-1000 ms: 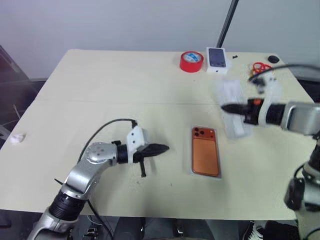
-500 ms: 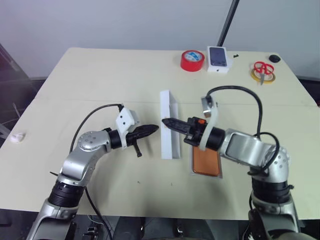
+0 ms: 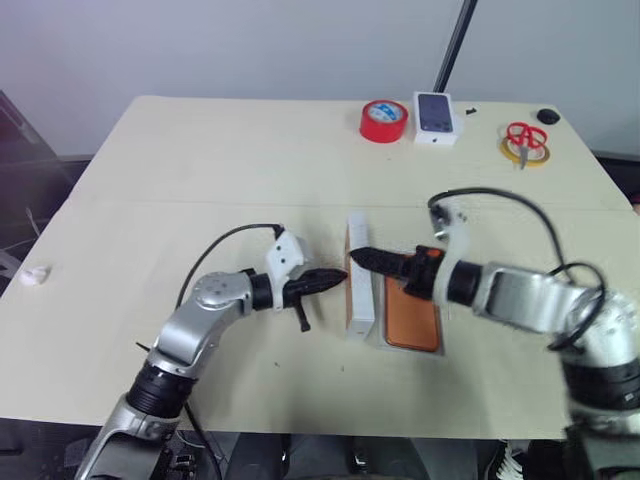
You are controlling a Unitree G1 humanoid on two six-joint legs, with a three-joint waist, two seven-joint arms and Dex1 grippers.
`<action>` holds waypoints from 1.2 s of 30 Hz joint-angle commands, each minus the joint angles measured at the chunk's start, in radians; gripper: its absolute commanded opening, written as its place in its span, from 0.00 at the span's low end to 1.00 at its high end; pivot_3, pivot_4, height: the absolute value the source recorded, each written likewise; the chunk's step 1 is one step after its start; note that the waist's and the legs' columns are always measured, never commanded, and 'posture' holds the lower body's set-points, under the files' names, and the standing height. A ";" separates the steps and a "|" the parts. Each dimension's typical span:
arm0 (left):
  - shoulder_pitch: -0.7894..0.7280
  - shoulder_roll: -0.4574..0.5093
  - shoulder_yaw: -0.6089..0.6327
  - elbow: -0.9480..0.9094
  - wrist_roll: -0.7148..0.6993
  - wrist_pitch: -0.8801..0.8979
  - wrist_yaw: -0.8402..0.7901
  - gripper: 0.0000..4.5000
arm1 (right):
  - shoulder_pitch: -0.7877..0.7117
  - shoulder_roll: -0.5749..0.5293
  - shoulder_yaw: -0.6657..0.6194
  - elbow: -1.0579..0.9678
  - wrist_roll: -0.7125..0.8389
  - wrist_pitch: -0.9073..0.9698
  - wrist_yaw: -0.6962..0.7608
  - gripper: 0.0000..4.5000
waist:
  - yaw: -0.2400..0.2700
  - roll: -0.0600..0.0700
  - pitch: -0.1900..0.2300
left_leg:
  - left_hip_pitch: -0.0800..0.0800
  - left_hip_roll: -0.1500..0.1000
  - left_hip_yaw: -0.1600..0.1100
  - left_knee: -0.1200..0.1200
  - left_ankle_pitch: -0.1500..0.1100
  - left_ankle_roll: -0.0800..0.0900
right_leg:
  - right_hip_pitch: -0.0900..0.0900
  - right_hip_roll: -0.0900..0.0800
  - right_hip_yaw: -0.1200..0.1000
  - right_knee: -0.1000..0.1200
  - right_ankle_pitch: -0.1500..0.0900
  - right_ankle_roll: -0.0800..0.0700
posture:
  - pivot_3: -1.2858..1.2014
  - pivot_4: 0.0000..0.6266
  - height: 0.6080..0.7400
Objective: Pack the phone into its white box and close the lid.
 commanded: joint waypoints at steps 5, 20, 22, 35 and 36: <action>-0.069 -0.074 -0.073 0.038 0.028 -0.003 -0.015 0.00 | -0.039 -0.243 -0.008 0.023 -0.311 0.088 0.283 0.94 | 0.004 0.000 0.000 | -0.002 -0.001 0.000 0.000 0.000 0.000 | 0.000 -0.001 0.000 -0.002 0.000 0.000 | 0.52 0.24 0.84; -0.092 -0.102 0.042 0.020 0.023 0.193 0.149 0.00 | 0.068 -0.352 0.218 -0.120 -1.188 -0.103 0.752 0.25 | 0.001 0.001 -0.001 | -0.001 0.000 -0.001 0.000 0.000 0.000 | -0.001 0.000 0.000 0.000 0.000 0.000 | 0.52 0.24 0.84; -0.100 -0.086 0.051 0.033 0.032 0.218 0.162 0.00 | 0.070 -0.330 0.217 -0.122 -1.224 -0.098 0.775 0.25 | 0.002 0.001 -0.001 | -0.001 0.000 -0.001 0.000 0.000 0.000 | -0.001 0.000 0.000 0.000 0.000 0.000 | 0.52 0.24 0.84; -0.141 -0.084 -0.070 0.122 0.100 0.186 0.092 0.00 | 0.103 -0.252 0.206 -0.172 -1.383 -0.076 0.894 0.19 | 0.004 0.001 -0.001 | -0.001 -0.001 -0.001 0.001 0.000 0.000 | 0.000 -0.001 0.000 0.000 0.000 0.000 | 0.52 0.24 0.84; -0.143 -0.087 -0.071 0.127 0.102 0.183 0.089 0.00 | 0.108 -0.250 0.202 -0.176 -1.388 -0.074 0.903 0.13 | 0.004 0.001 -0.001 | -0.001 -0.001 -0.001 0.001 0.000 0.000 | 0.000 0.000 -0.001 0.000 0.000 0.000 | 0.52 0.24 0.84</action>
